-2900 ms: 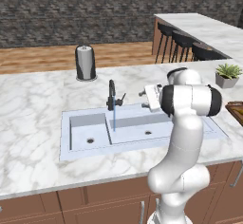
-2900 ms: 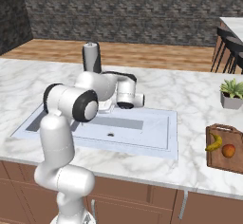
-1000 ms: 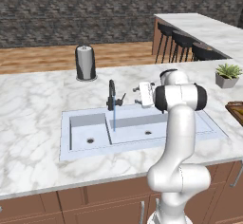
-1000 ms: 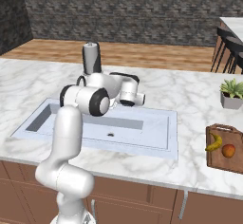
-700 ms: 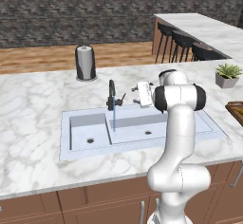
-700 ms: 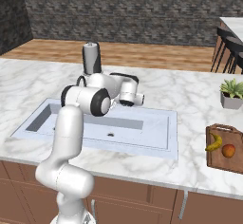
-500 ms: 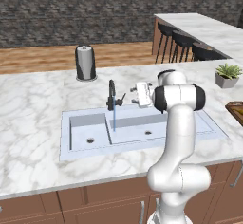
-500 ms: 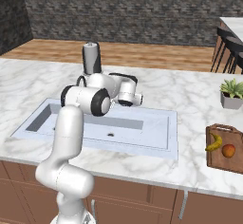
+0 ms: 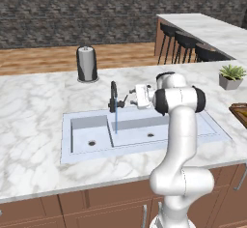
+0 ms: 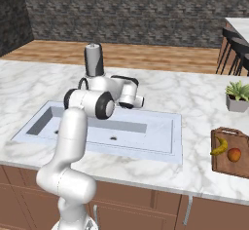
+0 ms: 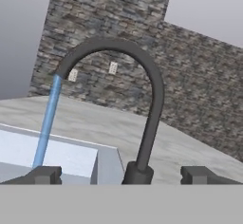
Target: Pick the banana, mango from the sink and place them on the cutting board to airdry. Then turn off the sink faucet.
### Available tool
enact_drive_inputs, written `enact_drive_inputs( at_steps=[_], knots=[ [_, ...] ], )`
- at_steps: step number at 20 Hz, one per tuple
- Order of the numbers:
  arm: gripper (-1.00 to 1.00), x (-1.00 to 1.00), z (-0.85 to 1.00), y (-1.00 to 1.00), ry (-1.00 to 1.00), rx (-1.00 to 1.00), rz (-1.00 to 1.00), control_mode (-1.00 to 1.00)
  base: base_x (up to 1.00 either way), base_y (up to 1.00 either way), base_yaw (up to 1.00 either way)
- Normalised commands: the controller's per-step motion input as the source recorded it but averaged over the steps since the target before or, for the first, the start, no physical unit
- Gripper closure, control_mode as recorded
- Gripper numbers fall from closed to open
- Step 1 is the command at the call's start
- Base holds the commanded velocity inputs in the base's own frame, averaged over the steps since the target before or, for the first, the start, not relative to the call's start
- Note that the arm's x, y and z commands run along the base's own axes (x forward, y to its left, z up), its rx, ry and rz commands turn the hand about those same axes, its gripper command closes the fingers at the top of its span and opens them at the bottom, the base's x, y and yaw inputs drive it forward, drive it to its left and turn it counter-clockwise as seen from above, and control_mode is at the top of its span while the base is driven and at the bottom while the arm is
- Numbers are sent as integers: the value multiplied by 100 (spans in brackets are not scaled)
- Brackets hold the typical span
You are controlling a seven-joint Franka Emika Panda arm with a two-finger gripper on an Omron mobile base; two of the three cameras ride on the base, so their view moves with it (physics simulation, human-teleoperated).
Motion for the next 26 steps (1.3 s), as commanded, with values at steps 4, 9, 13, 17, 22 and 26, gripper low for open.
enact_drive_inputs(
  at_steps=[4, 9, 13, 17, 22, 26],
  knots=[
    [-100, 25, -14, 0, 5, 0, 0, -100, 0, 0, 0],
    [-100, 32, -21, 0, 7, 1, 0, -100, 0, 0, 0],
    [-100, 23, -16, 0, 6, 1, 0, -100, 0, 0, 0],
    [-100, 18, -4, 0, 4, 1, 0, -100, 0, 0, 0],
    [-100, 19, 0, 7, 4, 1, 0, -100, 0, 0, 0],
    [-100, 13, -5, 18, 5, 0, 0, -100, 0, 0, 0]
  ],
)
